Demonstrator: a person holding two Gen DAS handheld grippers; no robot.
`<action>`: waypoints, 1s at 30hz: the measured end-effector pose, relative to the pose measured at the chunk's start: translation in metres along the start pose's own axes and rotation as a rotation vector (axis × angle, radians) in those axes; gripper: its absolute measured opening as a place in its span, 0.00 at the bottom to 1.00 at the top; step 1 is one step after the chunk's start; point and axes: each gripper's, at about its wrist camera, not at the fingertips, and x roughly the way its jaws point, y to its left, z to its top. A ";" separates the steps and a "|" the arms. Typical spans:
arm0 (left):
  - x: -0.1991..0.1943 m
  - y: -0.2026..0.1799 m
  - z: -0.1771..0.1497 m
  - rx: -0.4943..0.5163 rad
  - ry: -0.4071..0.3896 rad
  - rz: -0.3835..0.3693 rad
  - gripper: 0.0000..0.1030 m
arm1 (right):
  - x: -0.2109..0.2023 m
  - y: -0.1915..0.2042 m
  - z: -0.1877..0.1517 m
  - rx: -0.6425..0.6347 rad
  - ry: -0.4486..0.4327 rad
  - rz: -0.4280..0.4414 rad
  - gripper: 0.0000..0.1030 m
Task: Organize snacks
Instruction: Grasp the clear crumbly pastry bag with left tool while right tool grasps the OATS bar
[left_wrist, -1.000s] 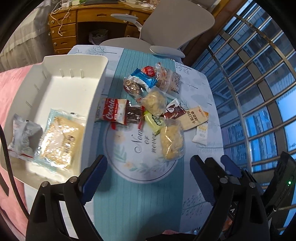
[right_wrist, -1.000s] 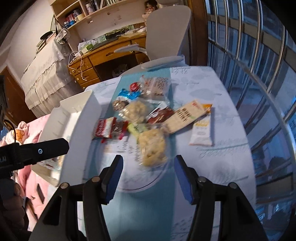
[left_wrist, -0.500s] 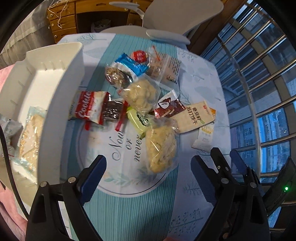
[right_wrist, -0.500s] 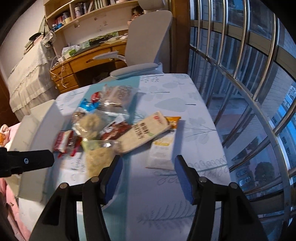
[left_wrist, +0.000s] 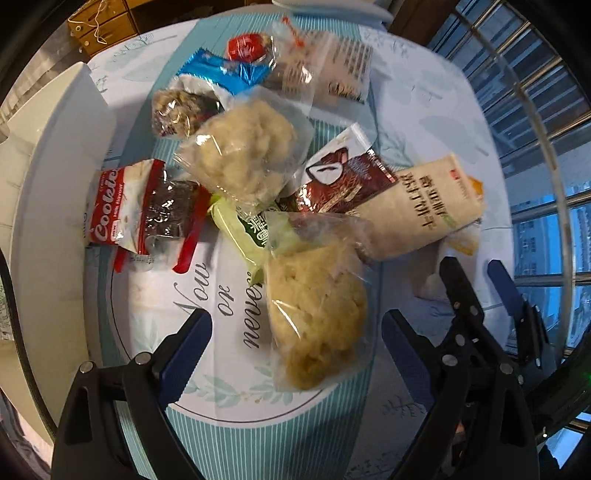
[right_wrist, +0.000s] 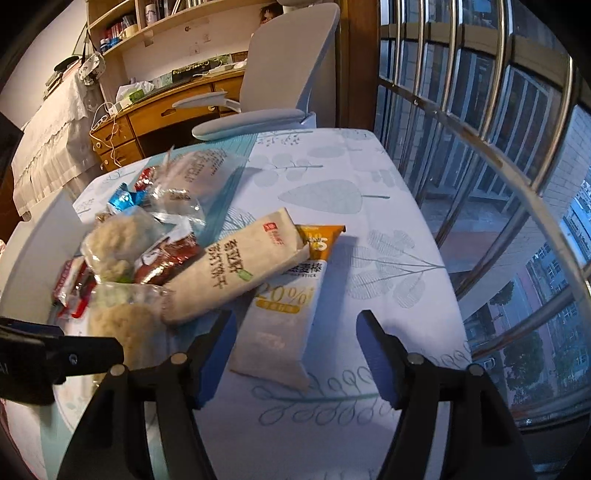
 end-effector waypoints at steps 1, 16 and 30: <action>0.003 0.000 0.001 -0.002 0.006 0.004 0.90 | 0.002 0.000 0.000 0.000 0.002 0.004 0.66; 0.032 -0.018 0.016 -0.005 0.033 0.039 0.83 | 0.019 0.005 0.001 -0.043 0.003 0.038 0.66; 0.035 -0.025 0.006 0.006 0.055 0.009 0.57 | 0.017 0.004 0.002 -0.073 0.021 0.030 0.43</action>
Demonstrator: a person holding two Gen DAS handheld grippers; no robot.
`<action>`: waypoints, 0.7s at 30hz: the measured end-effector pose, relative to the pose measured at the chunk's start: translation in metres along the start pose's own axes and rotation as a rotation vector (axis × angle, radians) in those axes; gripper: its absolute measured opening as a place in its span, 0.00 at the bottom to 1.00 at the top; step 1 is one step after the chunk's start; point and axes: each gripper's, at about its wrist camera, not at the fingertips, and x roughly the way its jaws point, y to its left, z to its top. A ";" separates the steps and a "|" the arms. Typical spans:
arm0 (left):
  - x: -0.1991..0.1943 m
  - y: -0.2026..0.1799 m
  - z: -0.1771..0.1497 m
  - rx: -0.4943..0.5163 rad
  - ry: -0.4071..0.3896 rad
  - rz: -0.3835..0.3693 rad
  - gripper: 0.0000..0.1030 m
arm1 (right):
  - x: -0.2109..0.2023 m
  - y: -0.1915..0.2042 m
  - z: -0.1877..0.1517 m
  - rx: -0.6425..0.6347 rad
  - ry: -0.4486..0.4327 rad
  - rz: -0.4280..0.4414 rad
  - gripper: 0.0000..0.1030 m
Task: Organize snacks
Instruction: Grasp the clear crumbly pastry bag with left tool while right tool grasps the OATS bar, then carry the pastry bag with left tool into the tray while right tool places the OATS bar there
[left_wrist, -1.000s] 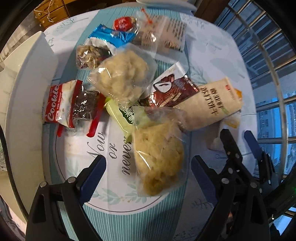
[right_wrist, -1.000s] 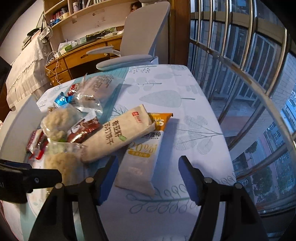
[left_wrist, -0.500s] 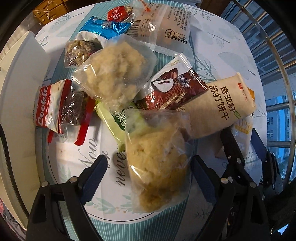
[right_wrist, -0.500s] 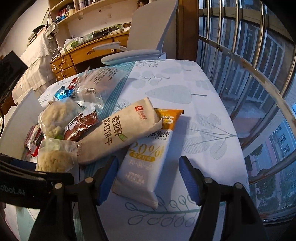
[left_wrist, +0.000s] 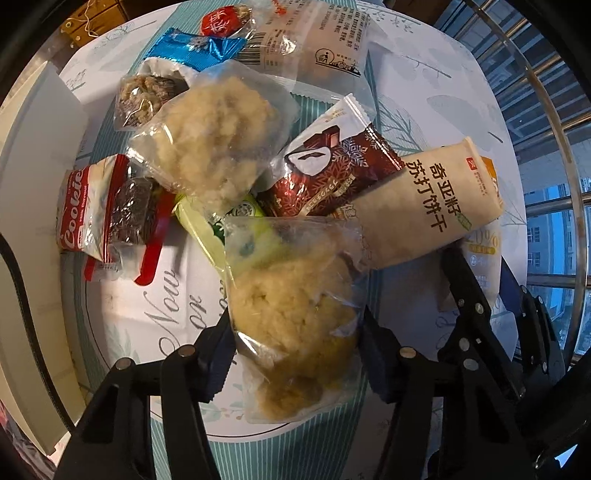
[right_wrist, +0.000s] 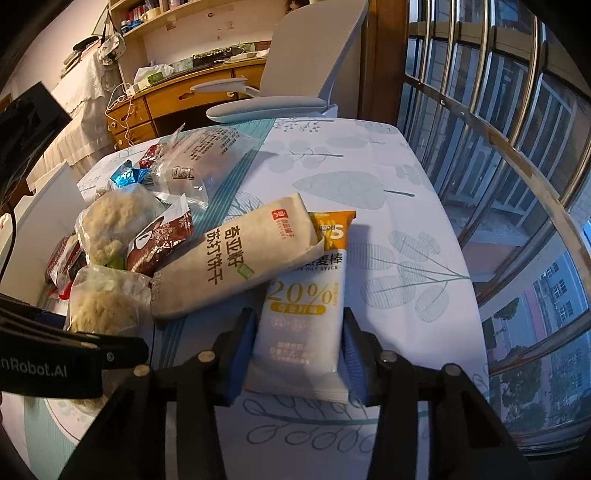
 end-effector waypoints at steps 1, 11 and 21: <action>0.000 0.000 -0.002 -0.001 0.004 -0.001 0.57 | 0.000 0.000 0.000 0.002 0.006 -0.002 0.43; -0.008 0.017 -0.019 -0.042 -0.011 -0.017 0.57 | -0.009 -0.004 -0.005 -0.001 0.055 -0.012 0.41; -0.038 0.039 -0.030 -0.042 -0.032 -0.037 0.57 | -0.031 -0.008 -0.011 0.026 0.086 -0.041 0.41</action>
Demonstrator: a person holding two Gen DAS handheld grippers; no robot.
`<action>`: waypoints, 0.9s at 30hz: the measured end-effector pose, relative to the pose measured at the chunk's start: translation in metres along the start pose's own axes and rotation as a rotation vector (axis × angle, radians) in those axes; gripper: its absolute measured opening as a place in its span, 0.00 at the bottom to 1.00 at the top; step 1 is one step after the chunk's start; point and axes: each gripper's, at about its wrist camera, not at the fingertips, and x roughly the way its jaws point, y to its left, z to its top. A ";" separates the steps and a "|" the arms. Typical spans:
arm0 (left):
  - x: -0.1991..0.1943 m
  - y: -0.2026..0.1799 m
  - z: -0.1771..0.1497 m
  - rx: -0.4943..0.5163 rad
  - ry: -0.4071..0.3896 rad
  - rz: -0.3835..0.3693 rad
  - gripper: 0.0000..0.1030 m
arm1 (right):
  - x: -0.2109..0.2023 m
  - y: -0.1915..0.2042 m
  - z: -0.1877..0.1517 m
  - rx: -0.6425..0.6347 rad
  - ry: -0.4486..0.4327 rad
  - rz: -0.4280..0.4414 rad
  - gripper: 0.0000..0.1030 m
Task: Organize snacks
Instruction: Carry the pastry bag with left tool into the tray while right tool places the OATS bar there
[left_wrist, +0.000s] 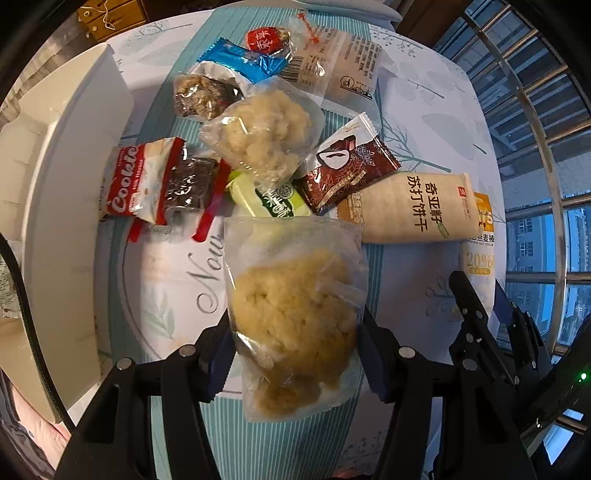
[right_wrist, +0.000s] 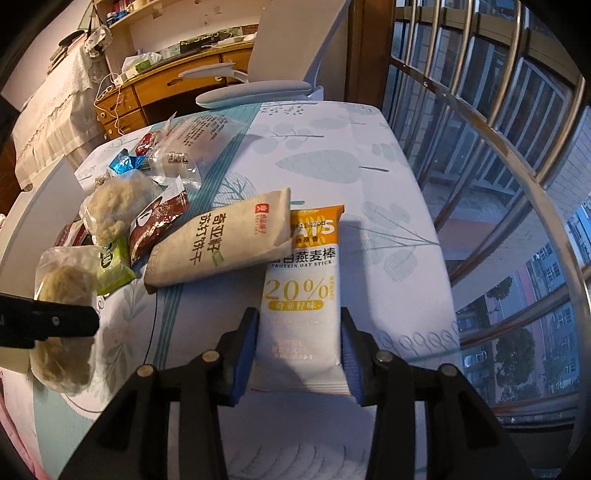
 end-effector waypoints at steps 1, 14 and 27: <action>-0.005 0.001 0.000 0.001 -0.001 -0.002 0.57 | -0.002 -0.001 0.000 0.002 -0.001 -0.002 0.41; -0.050 0.011 -0.016 0.072 -0.018 -0.044 0.57 | -0.045 -0.006 -0.007 0.068 -0.020 -0.047 0.40; -0.103 0.044 -0.039 0.153 -0.060 -0.079 0.57 | -0.087 0.028 -0.016 0.090 -0.031 -0.007 0.40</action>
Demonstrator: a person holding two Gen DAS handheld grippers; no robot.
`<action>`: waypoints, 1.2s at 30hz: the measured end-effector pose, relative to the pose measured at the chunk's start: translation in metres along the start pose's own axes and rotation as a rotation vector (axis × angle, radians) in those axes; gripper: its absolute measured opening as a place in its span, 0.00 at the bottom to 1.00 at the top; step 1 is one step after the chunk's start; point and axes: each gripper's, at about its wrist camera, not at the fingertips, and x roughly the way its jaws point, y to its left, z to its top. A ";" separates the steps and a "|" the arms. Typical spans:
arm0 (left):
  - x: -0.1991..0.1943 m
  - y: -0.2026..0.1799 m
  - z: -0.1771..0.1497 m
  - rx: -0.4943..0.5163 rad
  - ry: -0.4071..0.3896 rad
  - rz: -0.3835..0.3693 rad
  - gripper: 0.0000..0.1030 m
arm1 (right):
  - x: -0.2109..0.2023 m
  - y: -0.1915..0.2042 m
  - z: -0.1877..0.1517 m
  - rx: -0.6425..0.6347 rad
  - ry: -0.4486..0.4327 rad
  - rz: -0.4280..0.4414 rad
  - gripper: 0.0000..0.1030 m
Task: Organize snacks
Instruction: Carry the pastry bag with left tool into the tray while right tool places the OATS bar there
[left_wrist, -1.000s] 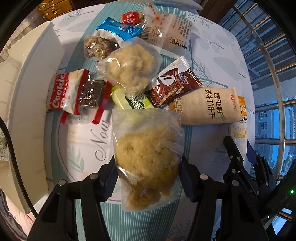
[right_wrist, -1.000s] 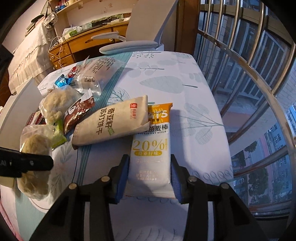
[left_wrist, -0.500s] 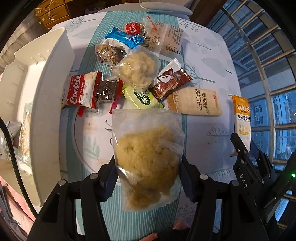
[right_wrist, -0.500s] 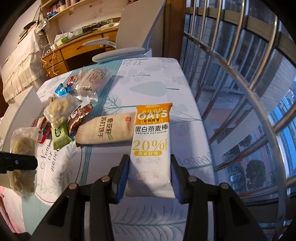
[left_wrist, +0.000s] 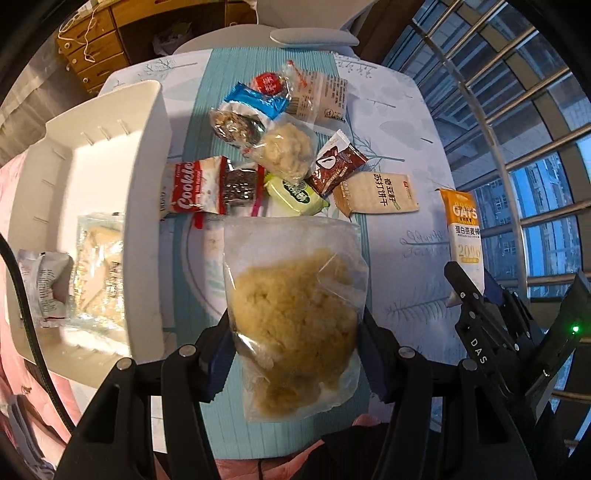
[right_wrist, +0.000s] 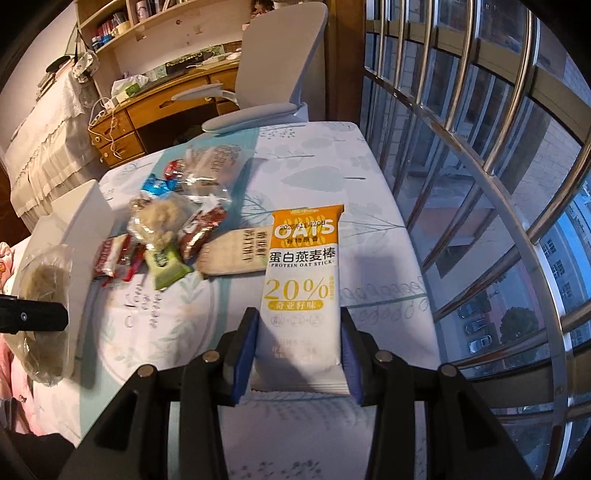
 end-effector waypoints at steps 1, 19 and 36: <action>-0.004 0.003 -0.002 0.004 -0.004 -0.002 0.57 | -0.005 0.005 0.000 -0.004 -0.008 0.005 0.40; -0.089 0.093 -0.026 0.091 -0.042 -0.028 0.57 | -0.061 0.094 -0.009 0.041 -0.086 0.025 0.41; -0.113 0.198 -0.020 0.175 -0.064 0.002 0.57 | -0.072 0.212 -0.022 0.047 -0.129 0.069 0.41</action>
